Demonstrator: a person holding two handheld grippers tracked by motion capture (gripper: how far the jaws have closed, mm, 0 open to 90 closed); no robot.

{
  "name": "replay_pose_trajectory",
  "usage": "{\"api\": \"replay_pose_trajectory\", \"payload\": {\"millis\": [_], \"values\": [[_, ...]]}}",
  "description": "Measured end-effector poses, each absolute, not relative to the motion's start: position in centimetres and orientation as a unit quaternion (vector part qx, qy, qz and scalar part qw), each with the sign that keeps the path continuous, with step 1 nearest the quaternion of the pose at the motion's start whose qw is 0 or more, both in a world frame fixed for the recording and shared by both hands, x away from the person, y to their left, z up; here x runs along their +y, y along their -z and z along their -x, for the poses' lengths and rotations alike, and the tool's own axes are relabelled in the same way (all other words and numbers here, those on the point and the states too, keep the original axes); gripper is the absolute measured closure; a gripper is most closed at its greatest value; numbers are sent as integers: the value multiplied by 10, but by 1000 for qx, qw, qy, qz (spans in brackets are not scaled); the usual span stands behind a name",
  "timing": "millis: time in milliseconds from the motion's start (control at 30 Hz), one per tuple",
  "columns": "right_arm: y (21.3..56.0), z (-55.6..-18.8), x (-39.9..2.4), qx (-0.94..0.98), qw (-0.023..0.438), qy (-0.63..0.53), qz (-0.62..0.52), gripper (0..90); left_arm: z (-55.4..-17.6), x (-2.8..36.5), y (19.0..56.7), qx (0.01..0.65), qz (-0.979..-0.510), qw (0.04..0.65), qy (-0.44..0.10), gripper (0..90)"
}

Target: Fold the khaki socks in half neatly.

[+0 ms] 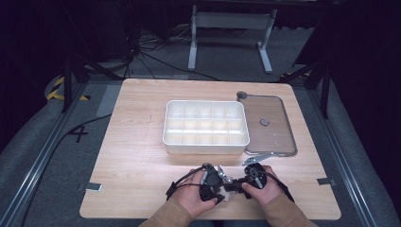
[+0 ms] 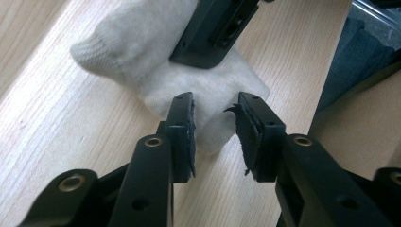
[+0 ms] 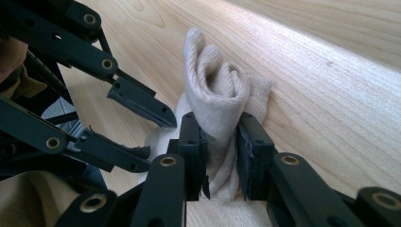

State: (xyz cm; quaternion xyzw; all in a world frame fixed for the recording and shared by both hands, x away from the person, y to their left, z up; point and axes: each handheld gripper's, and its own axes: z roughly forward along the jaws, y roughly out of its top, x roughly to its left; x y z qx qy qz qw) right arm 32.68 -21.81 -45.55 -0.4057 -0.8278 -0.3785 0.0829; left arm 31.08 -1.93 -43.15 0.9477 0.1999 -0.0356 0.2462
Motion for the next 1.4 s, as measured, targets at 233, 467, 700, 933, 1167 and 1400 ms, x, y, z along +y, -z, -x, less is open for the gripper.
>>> {"api": "replay_pose_trajectory", "payload": {"millis": [233,467,700,933,1167,1400], "values": [[452,-326,-220,-829,77,378,404,761,-312,-8,423,217,-941,258,34,647],[443,-326,-226,-827,69,385,404,763,-319,8,415,231,-934,272,24,644],[433,-326,-231,-823,58,397,402,763,-327,28,406,252,-925,283,17,641],[427,-325,-237,-820,49,402,404,762,-332,40,400,265,-921,286,15,633],[423,-326,-243,-816,43,407,407,761,-334,49,396,271,-919,286,13,624],[418,-326,-250,-812,33,413,410,759,-336,58,392,284,-914,291,10,619]]}}
